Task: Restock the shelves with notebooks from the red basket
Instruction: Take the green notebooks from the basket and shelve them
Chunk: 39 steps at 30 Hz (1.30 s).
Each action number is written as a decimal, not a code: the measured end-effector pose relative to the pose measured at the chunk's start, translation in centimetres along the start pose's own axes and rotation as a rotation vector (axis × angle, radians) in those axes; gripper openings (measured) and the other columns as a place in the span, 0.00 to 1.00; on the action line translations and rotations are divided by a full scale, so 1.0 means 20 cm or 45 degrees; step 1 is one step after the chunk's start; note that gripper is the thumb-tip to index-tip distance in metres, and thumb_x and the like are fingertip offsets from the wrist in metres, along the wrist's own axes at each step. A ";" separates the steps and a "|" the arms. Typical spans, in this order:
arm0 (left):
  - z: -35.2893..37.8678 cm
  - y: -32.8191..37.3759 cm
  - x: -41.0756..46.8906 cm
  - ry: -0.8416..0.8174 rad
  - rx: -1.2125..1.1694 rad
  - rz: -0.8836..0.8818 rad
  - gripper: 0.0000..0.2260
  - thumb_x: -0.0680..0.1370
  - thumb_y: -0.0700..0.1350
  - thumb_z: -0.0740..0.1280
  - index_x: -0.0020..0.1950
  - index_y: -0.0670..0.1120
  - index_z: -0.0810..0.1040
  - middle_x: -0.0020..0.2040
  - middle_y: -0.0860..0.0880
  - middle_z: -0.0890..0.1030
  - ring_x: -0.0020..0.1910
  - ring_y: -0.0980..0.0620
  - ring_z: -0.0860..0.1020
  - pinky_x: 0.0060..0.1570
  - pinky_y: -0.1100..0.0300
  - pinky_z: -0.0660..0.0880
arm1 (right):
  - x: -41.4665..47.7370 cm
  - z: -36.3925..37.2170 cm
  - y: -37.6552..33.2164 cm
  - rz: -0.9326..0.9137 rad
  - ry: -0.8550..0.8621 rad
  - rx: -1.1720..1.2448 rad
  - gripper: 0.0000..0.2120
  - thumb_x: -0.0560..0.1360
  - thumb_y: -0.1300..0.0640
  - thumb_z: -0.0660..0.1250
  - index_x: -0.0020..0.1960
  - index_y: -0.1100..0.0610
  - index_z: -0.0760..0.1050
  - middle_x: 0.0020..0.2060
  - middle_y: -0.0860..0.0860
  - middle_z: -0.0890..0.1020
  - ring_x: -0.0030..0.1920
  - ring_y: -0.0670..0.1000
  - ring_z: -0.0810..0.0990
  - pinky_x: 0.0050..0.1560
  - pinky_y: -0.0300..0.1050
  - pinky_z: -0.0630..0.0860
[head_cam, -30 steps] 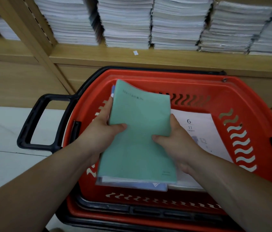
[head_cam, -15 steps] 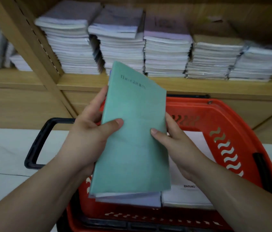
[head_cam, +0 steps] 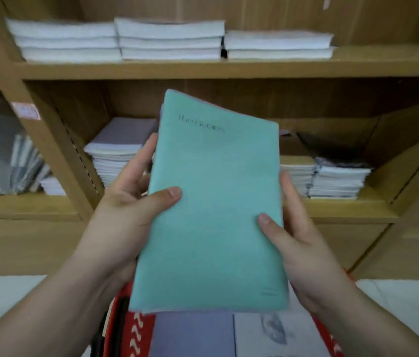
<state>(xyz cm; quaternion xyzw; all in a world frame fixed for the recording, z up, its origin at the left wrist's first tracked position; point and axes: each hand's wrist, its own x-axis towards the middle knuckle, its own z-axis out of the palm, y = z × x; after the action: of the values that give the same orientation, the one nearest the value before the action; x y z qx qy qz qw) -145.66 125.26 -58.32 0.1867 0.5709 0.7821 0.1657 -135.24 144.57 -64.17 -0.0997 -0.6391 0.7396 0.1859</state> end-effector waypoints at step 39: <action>1.27 0.27 1.20 -0.282 1.723 0.926 0.33 0.70 0.62 0.76 0.73 0.57 0.73 0.67 0.53 0.74 0.66 0.52 0.72 0.60 0.63 0.65 | 0.92 -1.19 -1.31 -0.104 0.145 -1.045 0.41 0.68 0.33 0.72 0.77 0.41 0.65 0.75 0.47 0.67 0.74 0.54 0.66 0.74 0.57 0.64</action>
<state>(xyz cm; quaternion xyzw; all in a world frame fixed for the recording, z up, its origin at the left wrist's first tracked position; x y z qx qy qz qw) -154.58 156.14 -43.62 0.5000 0.8072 0.2452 -0.1956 -139.04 176.66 -40.65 -0.1807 -0.8731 0.4086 0.1951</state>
